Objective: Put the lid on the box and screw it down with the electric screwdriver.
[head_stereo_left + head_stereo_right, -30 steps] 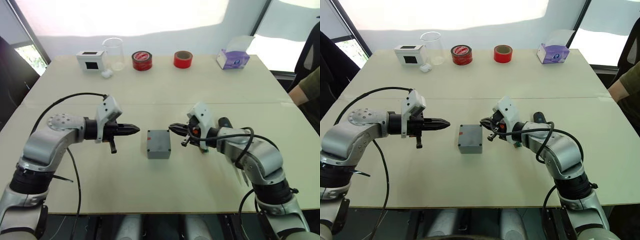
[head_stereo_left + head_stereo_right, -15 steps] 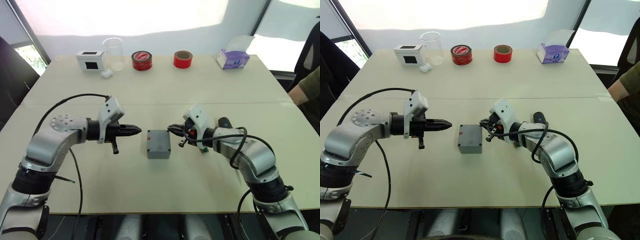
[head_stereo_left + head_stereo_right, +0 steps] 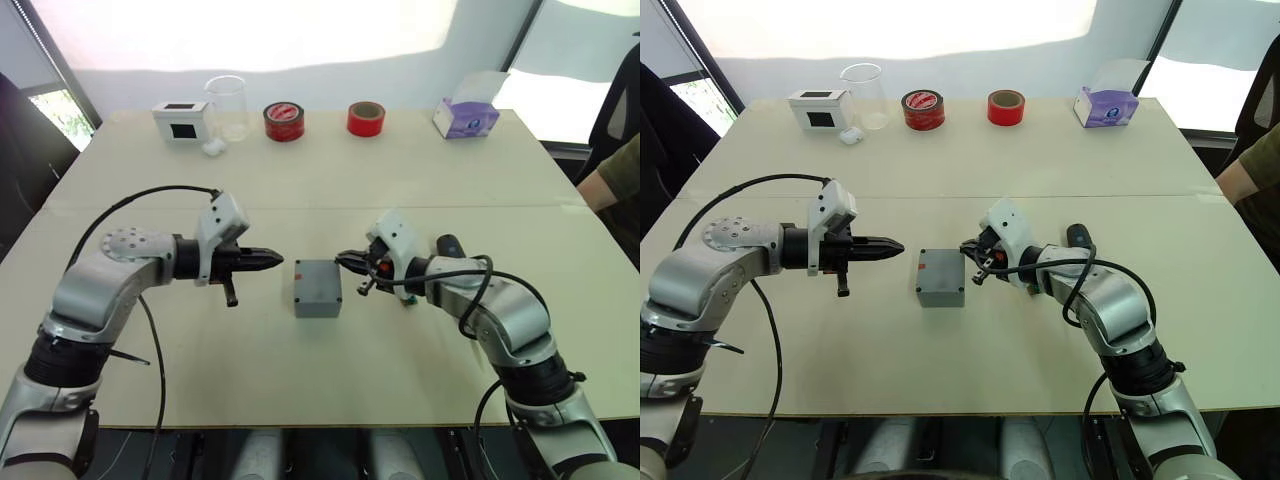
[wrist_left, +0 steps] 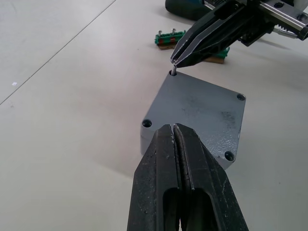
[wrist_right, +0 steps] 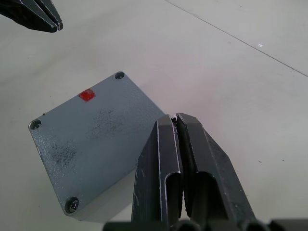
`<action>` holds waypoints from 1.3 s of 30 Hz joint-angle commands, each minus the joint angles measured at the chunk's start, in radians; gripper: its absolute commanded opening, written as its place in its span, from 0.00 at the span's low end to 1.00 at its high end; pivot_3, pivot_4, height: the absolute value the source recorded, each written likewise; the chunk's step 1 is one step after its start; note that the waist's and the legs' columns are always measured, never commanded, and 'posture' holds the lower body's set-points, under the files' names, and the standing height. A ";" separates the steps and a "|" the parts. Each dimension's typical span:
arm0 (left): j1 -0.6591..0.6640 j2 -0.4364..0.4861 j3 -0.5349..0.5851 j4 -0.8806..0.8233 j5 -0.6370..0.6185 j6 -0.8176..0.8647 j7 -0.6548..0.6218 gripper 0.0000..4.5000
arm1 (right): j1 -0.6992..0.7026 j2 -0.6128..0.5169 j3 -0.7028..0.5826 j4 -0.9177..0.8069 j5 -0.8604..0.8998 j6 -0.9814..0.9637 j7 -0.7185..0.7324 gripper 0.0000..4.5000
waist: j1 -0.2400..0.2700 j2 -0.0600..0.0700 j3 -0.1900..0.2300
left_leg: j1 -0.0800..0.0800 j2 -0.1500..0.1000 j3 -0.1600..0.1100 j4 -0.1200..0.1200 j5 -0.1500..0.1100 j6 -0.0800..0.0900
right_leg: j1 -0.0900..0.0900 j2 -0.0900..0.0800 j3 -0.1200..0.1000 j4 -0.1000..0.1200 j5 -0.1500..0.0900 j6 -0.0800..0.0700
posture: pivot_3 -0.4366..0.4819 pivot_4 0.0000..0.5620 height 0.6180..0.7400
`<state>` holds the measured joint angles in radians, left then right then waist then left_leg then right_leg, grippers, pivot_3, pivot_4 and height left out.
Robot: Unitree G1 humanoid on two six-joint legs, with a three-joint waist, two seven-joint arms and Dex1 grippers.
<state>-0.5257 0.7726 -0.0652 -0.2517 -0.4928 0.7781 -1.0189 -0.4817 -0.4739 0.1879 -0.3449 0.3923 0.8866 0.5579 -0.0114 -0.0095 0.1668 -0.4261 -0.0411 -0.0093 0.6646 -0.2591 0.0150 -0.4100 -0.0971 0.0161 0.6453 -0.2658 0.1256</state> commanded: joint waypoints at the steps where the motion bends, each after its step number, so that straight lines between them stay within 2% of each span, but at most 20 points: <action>1: -0.028 -0.004 0.005 -0.030 -0.010 0.000 0.006 0.00 | -0.001 0.012 -0.007 0.010 -0.010 -0.020 -0.002 0.01 | 0.000 0.000 0.000 | 0.000 0.000 0.000 0.000 0.000 0.000 | 0.000 0.000 0.000 0.000 0.000 0.000 | 0.48 0.27 1.00; 3: -0.029 -0.005 0.005 -0.032 -0.011 0.001 0.007 0.00 | -0.001 0.015 -0.007 0.015 -0.013 -0.022 -0.003 0.01 | 0.000 0.000 0.000 | 0.000 0.000 0.000 0.000 0.000 0.000 | 0.000 0.000 0.000 0.000 0.000 0.000 | 0.48 0.27 1.00; 6: -0.031 -0.008 0.005 -0.034 -0.013 0.005 0.009 0.00 | -0.002 0.019 -0.009 0.013 -0.012 -0.018 0.000 0.18 | 0.000 0.000 0.000 | 0.000 0.000 0.000 0.000 0.000 0.000 | 0.000 0.000 0.000 0.000 0.000 0.000 | 0.48 0.27 1.00; 9: -0.032 -0.010 0.005 -0.037 -0.015 0.009 0.009 0.00 | -0.003 0.017 -0.008 0.009 -0.013 -0.012 0.006 0.47 | -0.001 0.000 0.000 | 0.000 0.000 0.000 0.000 0.000 0.000 | 0.000 0.000 0.000 0.000 0.000 0.000 | 0.48 0.27 1.00; 13: -0.035 -0.016 0.009 -0.036 -0.023 0.012 0.009 0.00 | -0.009 0.013 -0.021 0.000 -0.005 0.000 0.009 0.79 | 0.000 0.000 0.000 | 0.000 0.000 0.000 0.000 0.000 0.000 | 0.000 0.000 0.000 0.000 0.000 0.000 | 0.48 0.27 1.00; 17: -0.054 -0.036 0.026 -0.039 -0.052 0.026 0.017 0.00 | -0.028 0.002 -0.094 -0.028 0.044 0.048 0.011 0.79 | 0.002 0.000 0.000 | 0.000 0.000 0.000 0.000 0.000 0.000 | 0.000 0.000 0.000 0.000 0.000 0.000 | 0.48 0.27 1.00; 21: -0.075 -0.025 -0.010 -0.060 -0.036 0.007 0.004 0.00 | -0.096 -0.087 -0.334 -0.021 0.153 0.263 -0.012 0.79 | 0.002 0.000 0.001 | 0.000 0.000 0.000 0.000 0.000 0.000 | 0.000 0.000 0.000 0.000 0.000 0.000 | 0.48 0.27 1.00; 23: -0.077 -0.037 -0.019 -0.072 -0.042 0.002 0.005 0.00 | -0.113 -0.161 -0.396 0.015 0.175 0.350 -0.002 0.93 | 0.005 0.000 0.001 | 0.000 0.000 0.000 0.000 0.000 0.000 | 0.000 0.000 0.000 0.000 0.000 0.000 | 0.48 0.27 1.00; 25: -0.084 -0.049 -0.043 -0.091 -0.040 -0.009 -0.002 0.00 | -0.114 -0.287 -0.389 0.037 0.165 0.411 0.029 0.99 | 0.006 0.000 0.000 | 0.000 0.000 0.000 0.000 0.000 0.000 | 0.001 -0.001 0.000 -0.001 0.000 0.000 | 0.48 0.27 1.00; 28: -0.098 -0.066 -0.078 -0.114 -0.039 -0.026 -0.017 0.00 | -0.152 -0.404 -0.376 0.095 0.163 0.547 0.031 0.99 | 0.001 0.000 0.001 | 0.000 0.000 0.000 -0.001 0.000 0.000 | 0.001 -0.001 0.000 -0.005 0.000 0.000 | 0.48 0.27 1.00; 31: -0.105 -0.071 -0.119 -0.140 -0.030 -0.044 -0.038 0.00 | -0.185 -0.474 -0.367 0.127 0.205 0.693 0.061 0.99 | -0.003 0.000 0.001 | 0.000 0.001 0.001 -0.001 0.000 0.000 | 0.001 -0.001 0.000 -0.006 0.000 0.000 | 0.48 0.27 1.00; 35: -0.116 -0.075 -0.172 -0.148 0.009 -0.103 -0.068 0.00 | -0.134 -0.575 -0.309 0.163 0.250 0.727 0.106 0.99 | 0.000 0.001 0.001 | 0.000 0.002 0.001 -0.002 0.000 0.000 | 0.001 0.000 0.000 -0.008 0.000 0.000 | 0.48 0.27 1.00; 39: -0.115 -0.090 -0.197 -0.151 0.027 -0.135 -0.076 0.00 | -0.108 -0.607 -0.285 0.195 0.300 0.728 0.124 0.99 | 0.001 0.001 0.001 | 0.000 0.001 0.002 -0.001 -0.001 0.001 | 0.003 -0.001 0.000 -0.010 0.000 0.000 | 0.48 0.27 1.00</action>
<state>-0.6274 0.6900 -0.2585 -0.3692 -0.4706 0.6658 -1.0899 -0.5811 -1.0552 -0.0862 -0.1494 0.6642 1.6077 0.6700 -0.0104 -0.0089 0.1677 -0.4262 -0.0398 -0.0074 0.6634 -0.2598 0.0161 -0.4074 -0.0983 0.0165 0.6350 -0.2657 0.1257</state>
